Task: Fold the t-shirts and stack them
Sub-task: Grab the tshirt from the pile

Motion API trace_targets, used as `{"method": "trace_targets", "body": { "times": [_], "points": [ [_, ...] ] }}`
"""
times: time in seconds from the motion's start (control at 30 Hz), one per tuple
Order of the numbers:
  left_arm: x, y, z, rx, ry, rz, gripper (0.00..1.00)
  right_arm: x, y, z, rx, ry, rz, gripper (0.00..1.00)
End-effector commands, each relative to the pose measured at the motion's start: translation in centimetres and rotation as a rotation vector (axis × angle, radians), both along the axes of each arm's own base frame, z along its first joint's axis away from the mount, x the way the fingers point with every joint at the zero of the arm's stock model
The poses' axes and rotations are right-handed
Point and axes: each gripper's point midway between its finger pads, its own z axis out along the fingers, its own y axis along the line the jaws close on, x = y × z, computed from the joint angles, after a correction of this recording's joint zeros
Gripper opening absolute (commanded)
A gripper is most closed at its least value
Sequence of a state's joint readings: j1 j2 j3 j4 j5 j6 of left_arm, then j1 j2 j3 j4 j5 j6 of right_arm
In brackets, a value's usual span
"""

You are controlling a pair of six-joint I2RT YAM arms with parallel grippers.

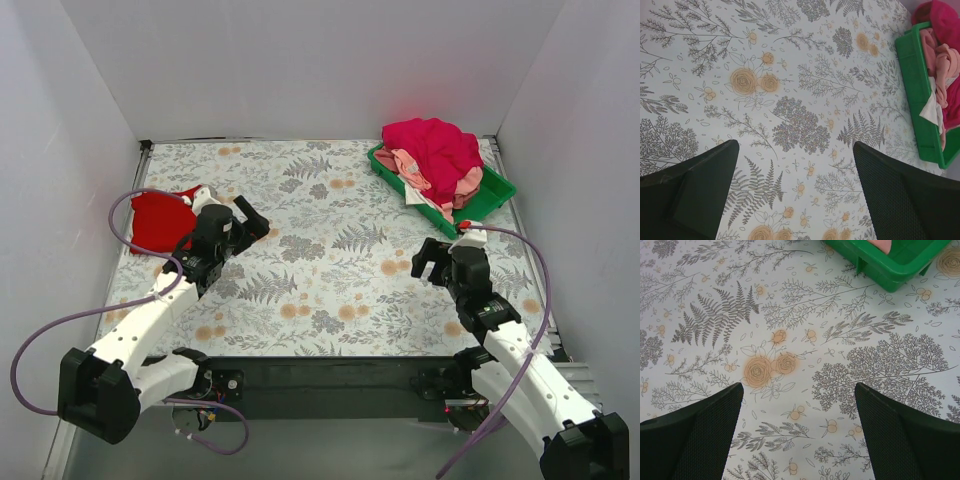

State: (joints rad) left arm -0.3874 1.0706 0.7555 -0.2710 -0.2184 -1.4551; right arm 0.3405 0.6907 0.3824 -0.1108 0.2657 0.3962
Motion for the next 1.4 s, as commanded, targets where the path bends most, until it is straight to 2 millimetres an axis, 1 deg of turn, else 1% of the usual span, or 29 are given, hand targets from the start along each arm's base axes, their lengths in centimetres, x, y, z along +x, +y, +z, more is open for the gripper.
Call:
{"method": "trace_targets", "body": {
  "times": [0.0, 0.07, 0.13, 0.17, 0.2, 0.23, 0.3, 0.33, 0.4, 0.43, 0.5, 0.53, 0.57, 0.6, 0.63, 0.67, 0.7, 0.73, 0.77, 0.8, 0.83, 0.87, 0.9, 0.93, 1.07, 1.1, 1.27, 1.3, 1.37],
  "points": [
    [-0.2, 0.7, 1.5, 0.0, -0.042, 0.03, 0.98, 1.1, 0.1, 2.6, 0.025, -0.091, -0.006, 0.98],
    [-0.4, 1.0, 1.5, -0.004, -0.041, 0.043, 0.98, 1.4, 0.0, 3.4, 0.037, -0.113, -0.023, 0.98],
    [-0.5, 1.2, 1.4, -0.004, -0.041, 0.055, 0.98, 2.2, 0.3, 5.2, 0.058, -0.159, -0.027, 0.98],
    [-0.5, 1.3, 1.4, -0.008, -0.04, 0.065, 0.98, 2.7, 0.5, 6.2, 0.067, -0.188, -0.026, 0.98],
    [-0.5, 1.3, 1.4, -0.013, -0.037, 0.071, 0.98, 3.4, 0.7, 8.3, 0.071, -0.237, -0.021, 0.98],
    [-0.6, 1.2, 1.6, -0.028, -0.039, 0.074, 0.98, 4.0, 0.7, 8.1, 0.06, -0.218, -0.026, 0.98],
    [-0.6, 1.0, 1.6, -0.039, -0.043, 0.062, 0.98, 5.3, 0.2, 9.2, 0.043, -0.221, -0.075, 0.98],
    [-0.6, 0.9, 1.7, -0.041, -0.048, 0.057, 0.98, 6.6, 0.4, 10.0, 0.021, -0.214, -0.081, 0.98],
    [-0.6, 1.0, 1.7, -0.04, -0.052, 0.059, 0.98, 8.3, 0.3, 11.2, -0.01, -0.218, -0.104, 0.98],
    [-0.6, 1.1, 1.7, -0.037, -0.053, 0.065, 0.98, 10.1, 0.4, 12.6, -0.034, -0.224, -0.109, 0.98],
    [-0.6, 1.4, 1.7, -0.023, -0.054, 0.073, 0.98, 12.1, 0.1, 13.8, -0.058, -0.229, -0.132, 0.98],
    [-0.6, 1.5, 1.7, -0.021, -0.055, 0.078, 0.98, 13.8, -0.2, 13.1, -0.095, -0.201, -0.135, 0.98],
    [-0.6, 1.6, 1.8, -0.016, -0.061, 0.084, 0.98, 15.2, -0.2, 15.4, -0.092, -0.234, -0.136, 0.98],
    [-0.6, 1.7, 1.7, -0.014, -0.06, 0.084, 0.98, 16.3, -0.5, 16.0, -0.099, -0.237, -0.144, 0.98],
    [-0.7, 1.7, 1.7, -0.01, -0.059, 0.085, 0.98, 18.0, -1.2, 14.5, -0.121, -0.197, -0.161, 0.98],
    [-0.6, 1.7, 1.8, -0.01, -0.064, 0.085, 0.98, 19.4, -1.2, 16.2, -0.116, -0.222, -0.151, 0.98],
    [-0.7, 1.8, 1.7, -0.008, -0.064, 0.085, 0.98, 20.4, -1.5, 16.1, -0.115, -0.211, -0.148, 0.98],
    [-0.7, 1.7, 1.8, -0.008, -0.065, 0.078, 0.98, 22.0, -2.4, 14.2, -0.121, -0.163, -0.158, 0.98],
    [-0.7, 1.7, 1.9, -0.007, -0.068, 0.077, 0.98, 23.1, -2.3, 15.1, -0.11, -0.158, -0.141, 0.98],
    [-0.7, 1.8, 1.9, -0.004, -0.068, 0.078, 0.98, 23.9, -2.5, 14.8, -0.112, -0.144, -0.135, 0.97],
    [-0.8, 1.9, 1.7, -0.002, -0.066, 0.08, 0.98, 25.2, -3.0, 13.0, -0.123, -0.1, -0.138, 0.97],
    [-0.7, 1.9, 1.8, -0.001, -0.068, 0.083, 0.98, 26.0, -3.2, 12.6, -0.131, -0.093, -0.136, 0.97],
    [-0.7, 2.0, 1.7, 0.002, -0.068, 0.087, 0.98, 27.1, -3.5, 13.8, -0.152, -0.118, -0.132, 0.97],
    [-0.6, 2.0, 1.7, 0.005, -0.07, 0.091, 0.98, 28.4, -3.9, 11.7, -0.17, -0.08, -0.137, 0.97],
    [-0.5, 2.1, 1.4, 0.011, -0.061, 0.092, 0.98, 32.1, -4.8, 10.1, -0.18, -0.046, -0.141, 0.97],
    [-0.4, 2.0, 1.3, 0.014, -0.058, 0.091, 0.98, 33.5, -4.9, 9.3, -0.185, -0.04, -0.143, 0.96],
    [-0.2, 1.8, 0.4, 0.031, -0.032, 0.079, 0.98, 36.6, -4.5, 7.4, -0.174, -0.037, -0.128, 0.93],
    [-0.2, 1.7, 0.4, 0.029, -0.031, 0.075, 0.98, 37.1, -4.5, 6.4, -0.175, -0.026, -0.13, 0.89],
    [-0.1, 1.7, 0.1, 0.031, -0.024, 0.076, 0.98, 37.8, -4.7, 6.8, -0.167, -0.039, -0.152, 0.86]
  ]
}}
